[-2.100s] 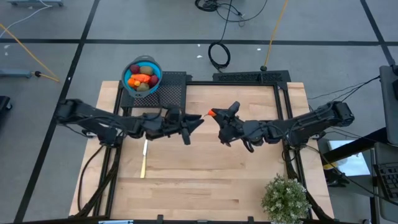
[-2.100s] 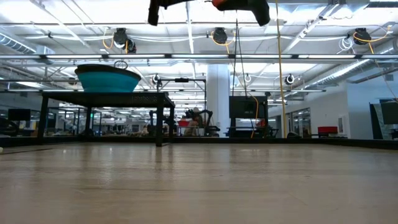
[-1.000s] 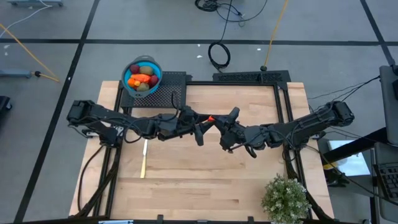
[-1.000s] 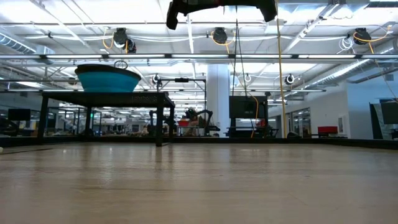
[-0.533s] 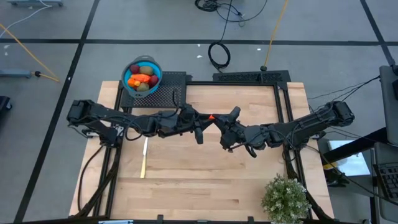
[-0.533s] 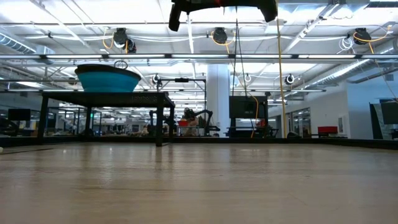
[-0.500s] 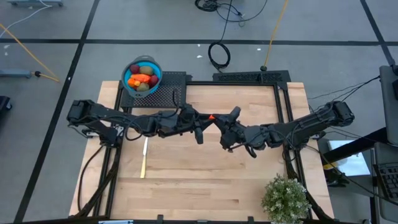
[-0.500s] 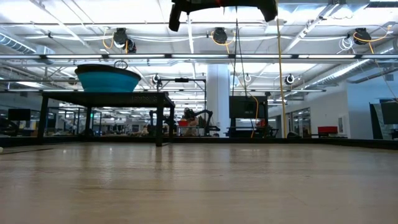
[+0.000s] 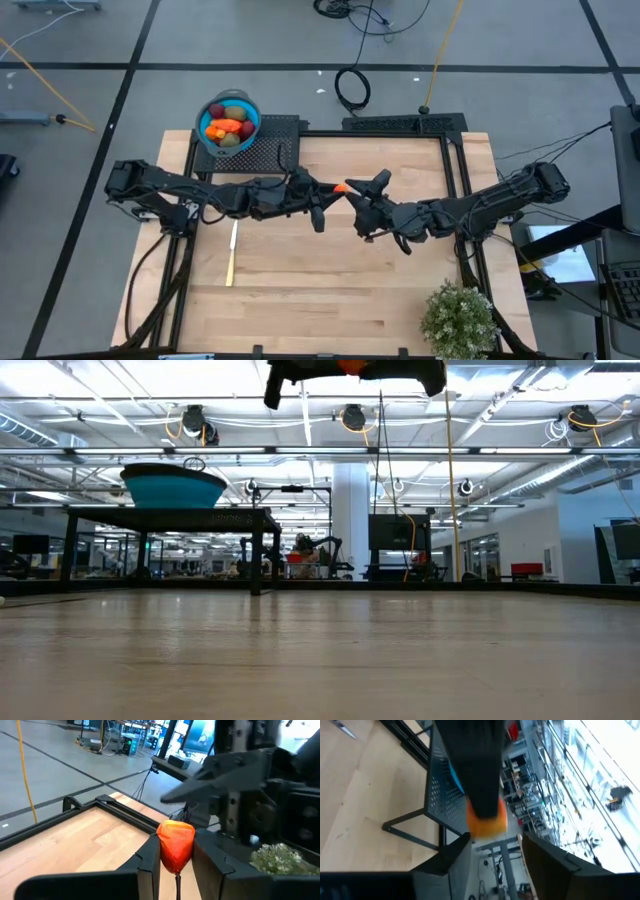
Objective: Pick & Place Fruit
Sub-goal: Put the pear into the blue strainer bowl on the shelf
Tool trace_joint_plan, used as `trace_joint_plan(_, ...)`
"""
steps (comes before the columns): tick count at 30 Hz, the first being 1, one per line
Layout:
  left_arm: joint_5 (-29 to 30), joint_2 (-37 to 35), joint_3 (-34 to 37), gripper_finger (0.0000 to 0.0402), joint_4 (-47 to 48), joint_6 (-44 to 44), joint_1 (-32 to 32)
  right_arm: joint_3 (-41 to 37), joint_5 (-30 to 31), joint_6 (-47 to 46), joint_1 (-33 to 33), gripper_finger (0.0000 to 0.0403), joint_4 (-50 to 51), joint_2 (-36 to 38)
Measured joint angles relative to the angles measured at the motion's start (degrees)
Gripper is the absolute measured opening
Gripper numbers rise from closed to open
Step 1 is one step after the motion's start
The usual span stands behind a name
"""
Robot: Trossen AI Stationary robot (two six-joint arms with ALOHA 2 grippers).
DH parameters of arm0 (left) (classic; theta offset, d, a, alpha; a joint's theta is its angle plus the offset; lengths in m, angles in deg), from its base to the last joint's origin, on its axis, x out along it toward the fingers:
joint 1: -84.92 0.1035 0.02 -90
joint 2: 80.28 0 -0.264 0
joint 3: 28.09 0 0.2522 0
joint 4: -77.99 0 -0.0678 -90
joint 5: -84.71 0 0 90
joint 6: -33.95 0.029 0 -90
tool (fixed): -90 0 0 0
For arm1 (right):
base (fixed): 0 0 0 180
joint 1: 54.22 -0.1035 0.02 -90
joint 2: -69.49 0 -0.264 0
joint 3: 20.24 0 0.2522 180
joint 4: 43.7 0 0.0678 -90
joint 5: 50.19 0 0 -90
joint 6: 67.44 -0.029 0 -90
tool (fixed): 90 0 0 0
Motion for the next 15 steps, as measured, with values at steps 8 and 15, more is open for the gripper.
trace_joint_plan(8,3.1,-6.1,0.1,0.0081,11.5,1.6,0.0,0.0,8.5,-6.1,0.1,0.02,5.4,0.1)
trace_joint_plan(15,10.3,-12.9,0.0,0.0081,21.3,4.0,0.2,0.1,7.3,-18.4,0.1,0.0194,13.6,2.7)
